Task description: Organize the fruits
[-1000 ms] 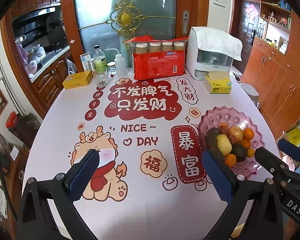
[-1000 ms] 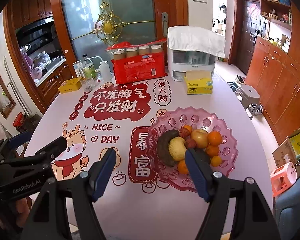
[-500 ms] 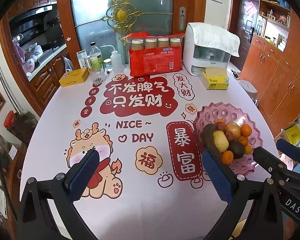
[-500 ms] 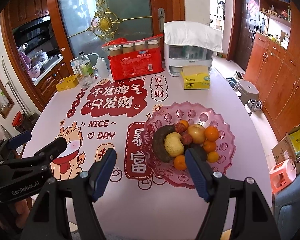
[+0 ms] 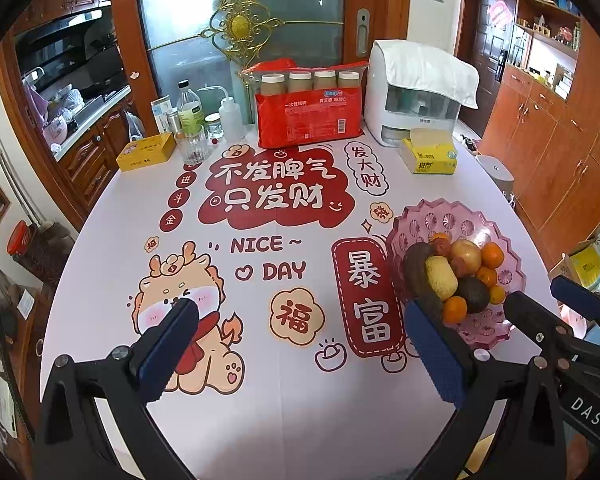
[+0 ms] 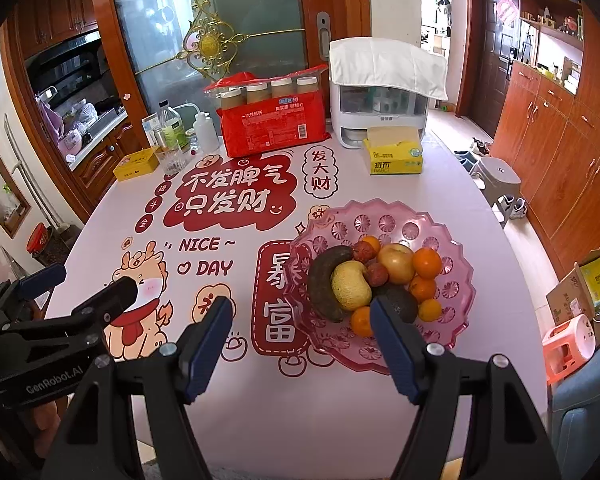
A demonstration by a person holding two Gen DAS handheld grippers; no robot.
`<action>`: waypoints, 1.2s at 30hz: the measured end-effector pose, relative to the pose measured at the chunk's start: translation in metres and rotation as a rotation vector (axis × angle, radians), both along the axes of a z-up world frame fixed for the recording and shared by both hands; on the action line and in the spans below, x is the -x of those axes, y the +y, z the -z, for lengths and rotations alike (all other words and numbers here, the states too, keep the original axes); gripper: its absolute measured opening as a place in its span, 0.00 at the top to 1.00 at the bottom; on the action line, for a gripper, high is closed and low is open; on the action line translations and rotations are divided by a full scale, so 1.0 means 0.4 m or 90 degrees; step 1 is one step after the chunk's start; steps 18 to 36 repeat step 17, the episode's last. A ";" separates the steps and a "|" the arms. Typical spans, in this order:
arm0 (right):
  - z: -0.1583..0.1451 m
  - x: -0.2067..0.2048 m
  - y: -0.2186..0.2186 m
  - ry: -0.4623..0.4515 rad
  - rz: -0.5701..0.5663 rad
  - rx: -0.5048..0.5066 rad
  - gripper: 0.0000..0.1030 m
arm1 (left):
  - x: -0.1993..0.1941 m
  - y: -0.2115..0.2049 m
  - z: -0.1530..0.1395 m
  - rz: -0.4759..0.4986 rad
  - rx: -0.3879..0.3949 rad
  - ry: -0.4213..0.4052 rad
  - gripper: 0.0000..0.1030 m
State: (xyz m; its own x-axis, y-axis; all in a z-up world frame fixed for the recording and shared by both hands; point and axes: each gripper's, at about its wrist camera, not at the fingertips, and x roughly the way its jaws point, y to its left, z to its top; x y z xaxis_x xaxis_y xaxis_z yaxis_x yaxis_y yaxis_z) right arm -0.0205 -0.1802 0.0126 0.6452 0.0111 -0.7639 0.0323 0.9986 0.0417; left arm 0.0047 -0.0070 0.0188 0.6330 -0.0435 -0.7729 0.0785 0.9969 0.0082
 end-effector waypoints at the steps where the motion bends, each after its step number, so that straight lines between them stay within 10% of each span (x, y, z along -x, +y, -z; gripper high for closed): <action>1: 0.001 0.001 0.000 0.000 0.000 0.000 0.30 | 0.001 0.000 0.001 0.001 0.000 0.001 0.01; 36: -0.002 -0.001 -0.002 0.000 -0.001 0.000 0.30 | 0.000 -0.002 0.006 0.003 0.000 0.004 0.01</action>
